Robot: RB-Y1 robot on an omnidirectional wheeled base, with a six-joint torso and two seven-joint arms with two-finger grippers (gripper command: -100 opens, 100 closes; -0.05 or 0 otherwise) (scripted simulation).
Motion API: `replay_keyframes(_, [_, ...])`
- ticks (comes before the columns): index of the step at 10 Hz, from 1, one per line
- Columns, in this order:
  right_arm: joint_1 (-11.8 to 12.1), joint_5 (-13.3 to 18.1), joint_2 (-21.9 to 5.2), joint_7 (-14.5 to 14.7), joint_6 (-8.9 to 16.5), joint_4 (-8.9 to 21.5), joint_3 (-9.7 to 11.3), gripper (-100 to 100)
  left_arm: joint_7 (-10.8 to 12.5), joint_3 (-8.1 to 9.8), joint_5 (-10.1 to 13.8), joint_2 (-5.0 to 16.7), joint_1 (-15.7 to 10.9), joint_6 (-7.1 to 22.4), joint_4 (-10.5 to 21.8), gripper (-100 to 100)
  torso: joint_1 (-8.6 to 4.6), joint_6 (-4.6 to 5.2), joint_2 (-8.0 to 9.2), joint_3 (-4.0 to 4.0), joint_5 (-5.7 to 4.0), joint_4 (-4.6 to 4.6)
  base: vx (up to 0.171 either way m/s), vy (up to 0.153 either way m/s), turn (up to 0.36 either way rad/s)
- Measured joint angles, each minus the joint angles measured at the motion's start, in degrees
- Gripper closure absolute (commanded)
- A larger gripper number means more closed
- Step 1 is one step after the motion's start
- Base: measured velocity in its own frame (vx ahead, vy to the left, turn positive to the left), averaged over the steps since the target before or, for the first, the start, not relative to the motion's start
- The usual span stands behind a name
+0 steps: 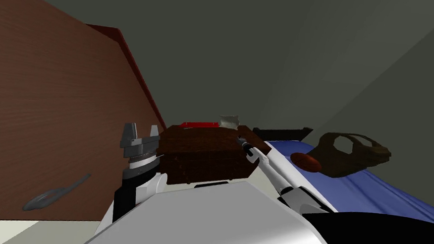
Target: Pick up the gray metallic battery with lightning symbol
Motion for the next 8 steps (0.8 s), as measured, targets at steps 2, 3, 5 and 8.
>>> replay_keyframes(2, [3.7, -0.7, -1.8, -0.1, 0.3, -3.1, -1.5, 100, 0.0, -0.01, 0.0, 0.0, 0.0, 0.0, 0.0, 0, 0.01, -0.11, 0.01, 0.02, 0.01, 0.03, 0.003, 0.024, 0.29])
replay_keyframes(3, [5.3, -1.1, -2.8, -0.3, 1.2, -5.1, -1.6, 100, 0.0, 0.0, 0.0, 0.0, 0.0, 0.0, 0.0, 0, 0.01, 0.03, 0.01, 0.0, 0.02, 0.0, 0.004, 0.007, -0.079])
replay_keyframes(5, [9.0, -1.9, -4.8, -0.6, 2.2, -9.0, -2.7, 100, 0.0, 0.0, 0.0, 0.0, 0.0, 0.0, 0.0, 0, 0.04, -0.07, 0.03, 0.03, 0.05, 0.04, 0.008, 0.024, 0.247])
replay_keyframes(8, [11.7, -2.3, -6.0, -0.8, 3.0, -12.4, -3.2, 0, 0.0, 0.0, 0.0, 0.0, 0.0, 0.0, 0.0, 0, 0.0, -0.01, 0.01, 0.0, 0.03, 0.0, 0.002, 0.003, -0.008])
